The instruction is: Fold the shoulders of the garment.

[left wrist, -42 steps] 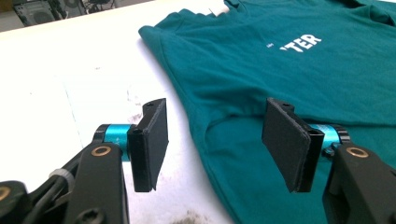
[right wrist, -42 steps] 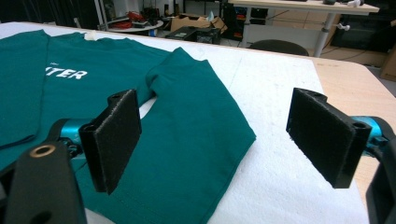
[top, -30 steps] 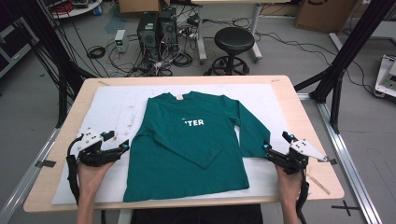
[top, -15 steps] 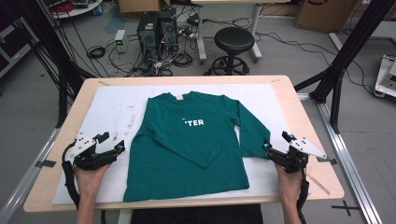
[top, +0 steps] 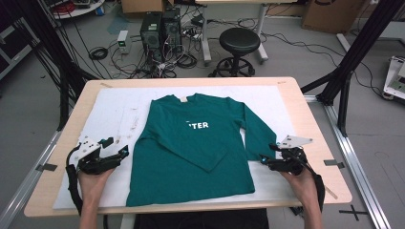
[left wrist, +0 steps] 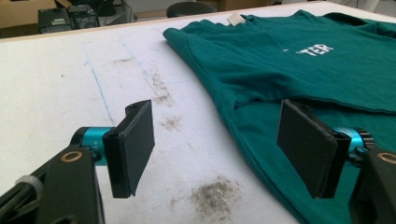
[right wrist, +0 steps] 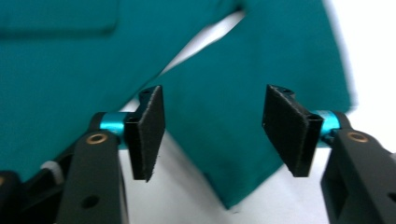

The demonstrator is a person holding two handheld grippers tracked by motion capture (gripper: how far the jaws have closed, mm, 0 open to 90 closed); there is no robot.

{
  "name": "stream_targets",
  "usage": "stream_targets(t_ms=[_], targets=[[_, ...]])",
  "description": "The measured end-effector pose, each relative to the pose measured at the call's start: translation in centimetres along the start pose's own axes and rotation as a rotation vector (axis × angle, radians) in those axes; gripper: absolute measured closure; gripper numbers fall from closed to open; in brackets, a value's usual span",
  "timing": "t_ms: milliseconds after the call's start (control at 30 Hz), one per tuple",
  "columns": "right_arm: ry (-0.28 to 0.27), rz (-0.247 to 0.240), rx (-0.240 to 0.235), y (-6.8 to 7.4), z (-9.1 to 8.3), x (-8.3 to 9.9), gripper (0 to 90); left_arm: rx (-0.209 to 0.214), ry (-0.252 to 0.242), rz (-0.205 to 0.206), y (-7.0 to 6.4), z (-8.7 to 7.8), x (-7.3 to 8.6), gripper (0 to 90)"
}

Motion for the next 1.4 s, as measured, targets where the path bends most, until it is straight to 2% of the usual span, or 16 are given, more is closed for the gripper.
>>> stream_targets(t_ms=[133, 200, 533, 567, 600, 633, 733, 833, 900, 933, 967, 1000, 1033, 1100, 1200, 1400], targets=[[0.053, -0.028, -0.072, 0.3, 0.9, -0.2, 44.4, 0.001, 0.001, -0.003, 0.0, 0.0, 0.0, 27.9], [0.068, -0.027, -0.086, 0.2, 1.3, -0.3, 44.5, 0.001, 0.002, -0.003, 0.0, 0.0, 0.0, 27.9], [0.135, -0.027, -0.106, -0.3, 2.3, -0.5, 47.0, 0.001, 0.009, 0.002, 0.0, 0.1, 0.0, 28.1], [0.135, -0.029, -0.103, -0.4, 2.3, -0.5, 49.7, 0.002, 0.010, 0.002, 0.0, 0.1, 0.0, 28.1], [0.138, -0.024, -0.097, -0.5, 2.3, -0.6, 58.9, 0.001, 0.010, 0.003, 0.0, 0.1, 0.0, 28.1], [0.138, -0.024, -0.097, -0.5, 2.3, -0.6, 58.9, 0.001, 0.010, 0.003, 0.0, 0.1, 0.0, 28.2], [0.138, -0.003, -0.080, -0.9, 2.2, -0.6, 78.8, 0.001, 0.009, 0.004, -0.1, 0.1, 0.0, 28.2], [0.135, 0.019, -0.081, -1.1, 2.1, -0.7, 85.4, -0.001, 0.010, 0.005, -0.1, 0.1, 0.0, 28.4], [0.091, 0.062, -0.082, -1.3, 1.7, -1.0, 86.1, -0.002, 0.010, 0.005, -0.1, 0.1, 0.0, 28.5], [0.017, 0.099, -0.086, -1.2, 0.8, -1.7, 86.3, -0.001, 0.014, 0.010, -0.1, 0.1, 0.0, 28.5], [0.017, 0.099, -0.086, -1.2, 0.8, -1.7, 86.3, -0.001, 0.014, 0.010, -0.1, 0.1, 0.0, 28.6], [-0.047, 0.115, -0.087, -1.0, 0.0, -2.7, 86.3, -0.002, 0.014, 0.011, -0.1, 0.2, 0.0, 28.6], [-0.047, 0.115, -0.087, -1.0, 0.0, -2.7, 86.3, -0.002, 0.014, 0.011, -0.1, 0.2, 0.0, 28.5], [-0.123, 0.115, -0.098, -0.2, -0.7, -4.5, 86.3, -0.001, 0.014, 0.010, -0.1, 0.1, 0.0, 28.6], [-0.171, 0.114, -0.137, 0.8, -0.7, -6.3, 86.3, -0.002, 0.016, 0.005, -0.1, 0.1, 0.0, 28.6], [-0.184, 0.102, -0.184, 2.7, 0.5, -8.6, 86.3, 0.001, 0.015, -0.003, 0.0, 0.2, 0.0, 28.5]])
Point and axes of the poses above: each handheld gripper's, and its own axes: z roughly forward along the jaws, x roughly out of its underside, y roughly to its left, the point moved 1 cm from there along z, roughly forward along the jaws, and after that the axes turned 5 degrees about -y, right-handed, at the moved point
